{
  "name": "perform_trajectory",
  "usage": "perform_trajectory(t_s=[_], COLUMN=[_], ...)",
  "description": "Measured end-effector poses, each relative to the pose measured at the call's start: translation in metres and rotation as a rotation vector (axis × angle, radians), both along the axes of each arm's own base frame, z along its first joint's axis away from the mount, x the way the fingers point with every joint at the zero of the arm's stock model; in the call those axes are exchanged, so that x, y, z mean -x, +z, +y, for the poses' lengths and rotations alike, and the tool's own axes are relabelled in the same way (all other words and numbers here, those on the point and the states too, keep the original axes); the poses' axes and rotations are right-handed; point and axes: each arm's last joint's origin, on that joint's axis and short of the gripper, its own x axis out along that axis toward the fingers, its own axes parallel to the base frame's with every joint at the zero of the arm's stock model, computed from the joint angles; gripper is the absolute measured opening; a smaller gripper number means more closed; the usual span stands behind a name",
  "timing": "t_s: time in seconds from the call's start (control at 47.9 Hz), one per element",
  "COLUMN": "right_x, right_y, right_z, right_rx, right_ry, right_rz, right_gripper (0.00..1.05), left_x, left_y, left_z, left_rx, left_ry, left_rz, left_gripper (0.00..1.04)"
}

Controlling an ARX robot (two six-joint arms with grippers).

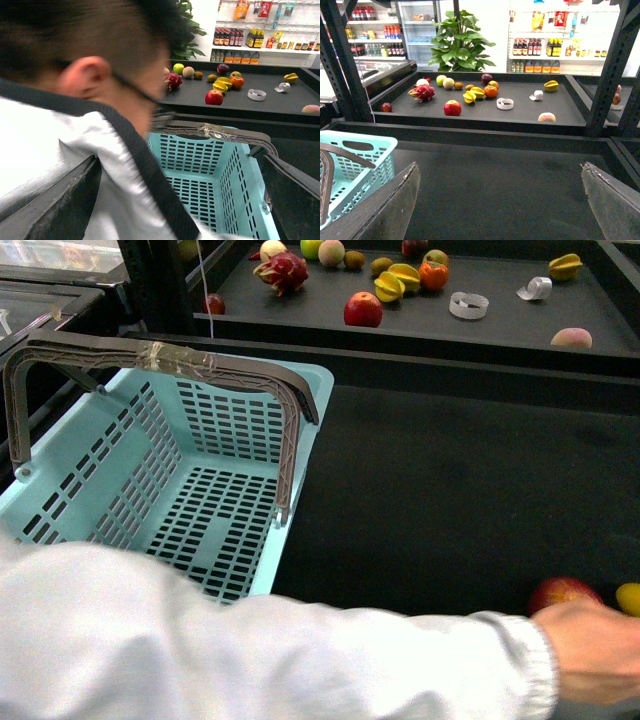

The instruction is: Pick mango with right arm and hold basket with left

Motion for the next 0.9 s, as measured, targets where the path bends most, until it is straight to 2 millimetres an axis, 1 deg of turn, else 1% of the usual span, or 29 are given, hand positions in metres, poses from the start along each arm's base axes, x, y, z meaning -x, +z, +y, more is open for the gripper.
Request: perform_trajectory(t_s=[0.605,0.626,0.647,0.689,0.751,0.772,0.856,0.897], right_x=[0.0,0.0,0.0,0.0,0.0,0.0,0.0,0.0], right_y=[0.0,0.0,0.0,0.0,0.0,0.0,0.0,0.0], right_z=[0.0,0.0,0.0,0.0,0.0,0.0,0.0,0.0], right_rx=[0.0,0.0,0.0,0.0,0.0,0.0,0.0,0.0], right_ry=[0.0,0.0,0.0,0.0,0.0,0.0,0.0,0.0], right_rz=[0.0,0.0,0.0,0.0,0.0,0.0,0.0,0.0], right_gripper=[0.96,0.96,0.96,0.96,0.96,0.96,0.96,0.96], left_x=[0.0,0.0,-0.002,-0.008,-0.027,-0.031,-0.064,-0.086], left_y=[0.0,-0.001,-0.002,-0.005,-0.006,-0.006,-0.007,-0.01], left_z=[0.0,0.0,0.0,-0.001,-0.002,-0.002,-0.005,-0.01], left_rx=[0.001,0.022,0.079,0.173,0.382,0.424,0.598,0.666], left_ry=[-0.001,-0.01,-0.016,-0.027,-0.006,-0.002,0.03,0.03], left_rz=[0.0,0.021,0.06,0.123,0.206,0.216,0.275,0.289], left_gripper=[0.99,0.99,0.99,0.99,0.99,0.99,0.99,0.99])
